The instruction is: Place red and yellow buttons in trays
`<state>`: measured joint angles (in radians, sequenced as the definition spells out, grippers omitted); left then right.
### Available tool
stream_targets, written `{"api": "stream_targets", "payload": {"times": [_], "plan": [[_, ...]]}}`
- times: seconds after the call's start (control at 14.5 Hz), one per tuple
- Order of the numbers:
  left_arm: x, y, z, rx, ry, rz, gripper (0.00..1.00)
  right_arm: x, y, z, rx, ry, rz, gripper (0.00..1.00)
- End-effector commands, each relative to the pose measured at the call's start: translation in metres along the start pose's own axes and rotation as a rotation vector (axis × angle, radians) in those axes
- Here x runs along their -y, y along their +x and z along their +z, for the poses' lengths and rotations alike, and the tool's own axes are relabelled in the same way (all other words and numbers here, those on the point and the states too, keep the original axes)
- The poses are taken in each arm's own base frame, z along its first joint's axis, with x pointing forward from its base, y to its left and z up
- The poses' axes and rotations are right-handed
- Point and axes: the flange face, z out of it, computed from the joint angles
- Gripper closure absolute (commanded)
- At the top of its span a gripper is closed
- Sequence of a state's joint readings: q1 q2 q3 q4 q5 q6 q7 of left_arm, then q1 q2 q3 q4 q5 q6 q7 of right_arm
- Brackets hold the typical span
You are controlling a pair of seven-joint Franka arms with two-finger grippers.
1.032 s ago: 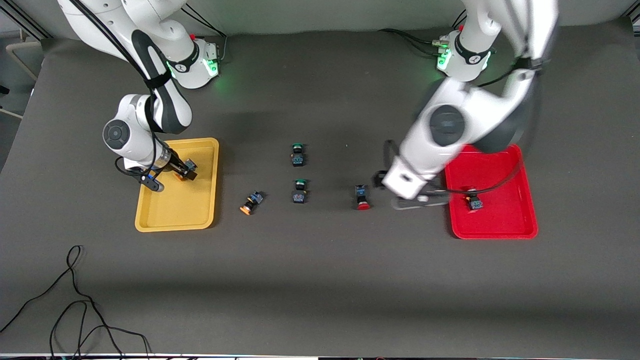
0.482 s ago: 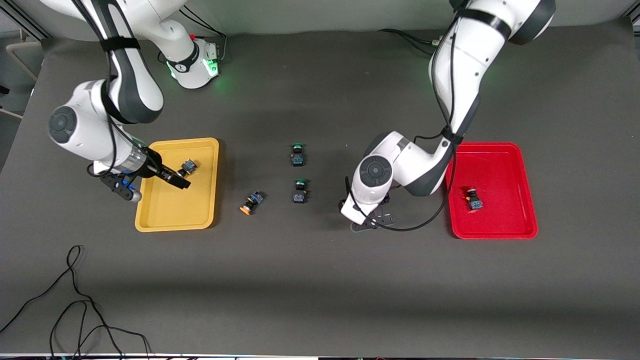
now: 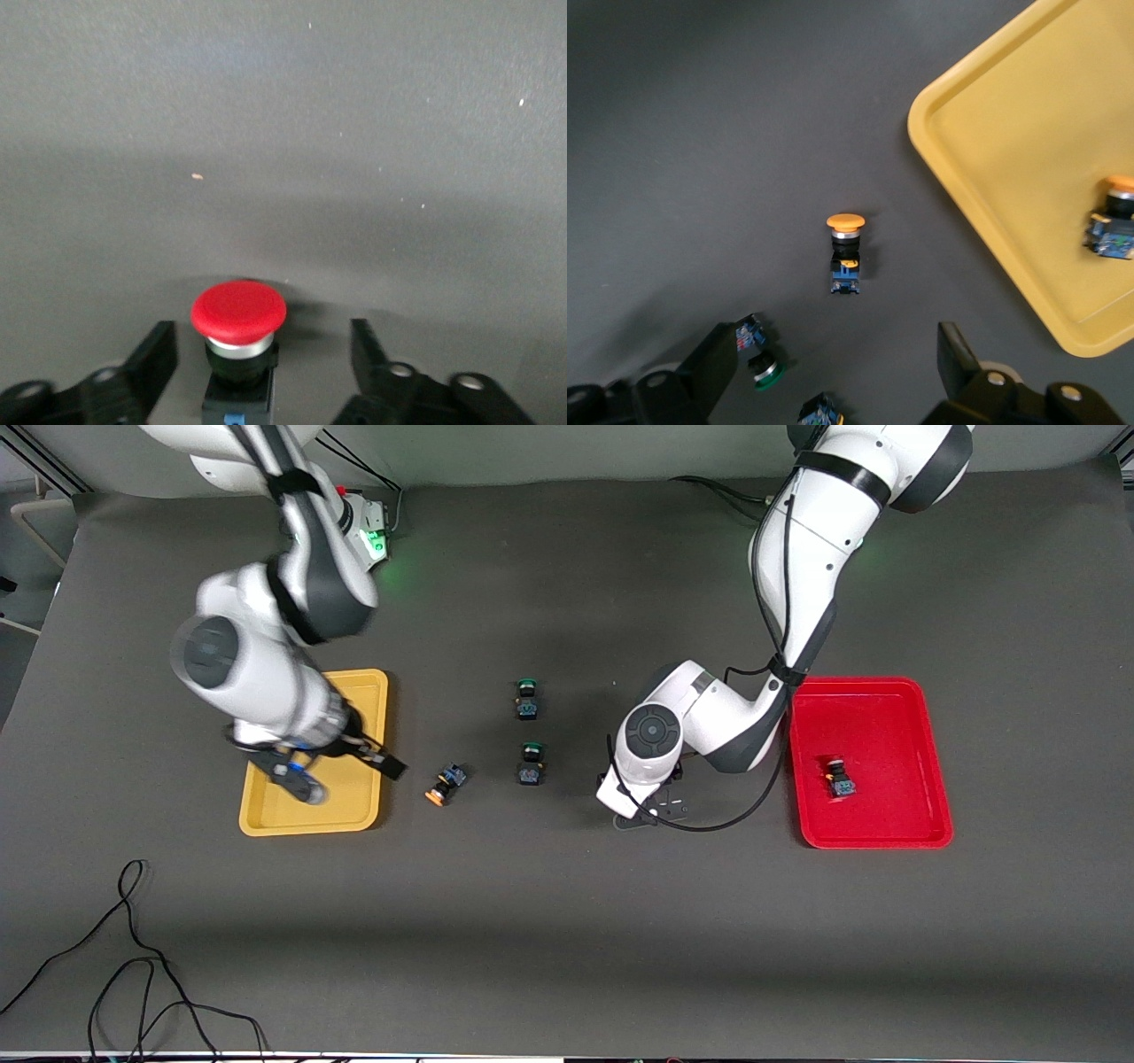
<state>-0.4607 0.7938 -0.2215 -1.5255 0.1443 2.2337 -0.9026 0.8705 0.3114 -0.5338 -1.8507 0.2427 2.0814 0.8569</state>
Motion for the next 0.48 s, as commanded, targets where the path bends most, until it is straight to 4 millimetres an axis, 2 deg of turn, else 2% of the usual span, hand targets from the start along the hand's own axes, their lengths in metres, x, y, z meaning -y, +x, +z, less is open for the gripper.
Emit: {"api": "stream_targets", "payload": {"times": [0.0,0.14,0.28,0.34,0.41], "plan": [[0.0,-0.004,0.0,0.0,0.016,-0.031,0.77,0.023,0.0,0.049,-0.035,-0.041,0.013,0.0],[0.001,-0.002,0.0,-0.001,0.014,-0.039,0.93,0.024,-0.001,0.089,-0.024,-0.046,0.046,0.0],[0.003,0.004,-0.014,-0.008,0.005,-0.05,0.95,0.028,-0.02,0.129,-0.048,-0.039,0.039,0.0],[0.006,0.006,-0.028,-0.004,0.016,-0.053,0.95,0.023,-0.021,0.142,-0.073,-0.029,0.04,0.0],[0.014,0.012,-0.053,0.006,0.027,-0.066,0.96,0.018,-0.021,0.15,-0.086,-0.024,0.044,0.0]]}}
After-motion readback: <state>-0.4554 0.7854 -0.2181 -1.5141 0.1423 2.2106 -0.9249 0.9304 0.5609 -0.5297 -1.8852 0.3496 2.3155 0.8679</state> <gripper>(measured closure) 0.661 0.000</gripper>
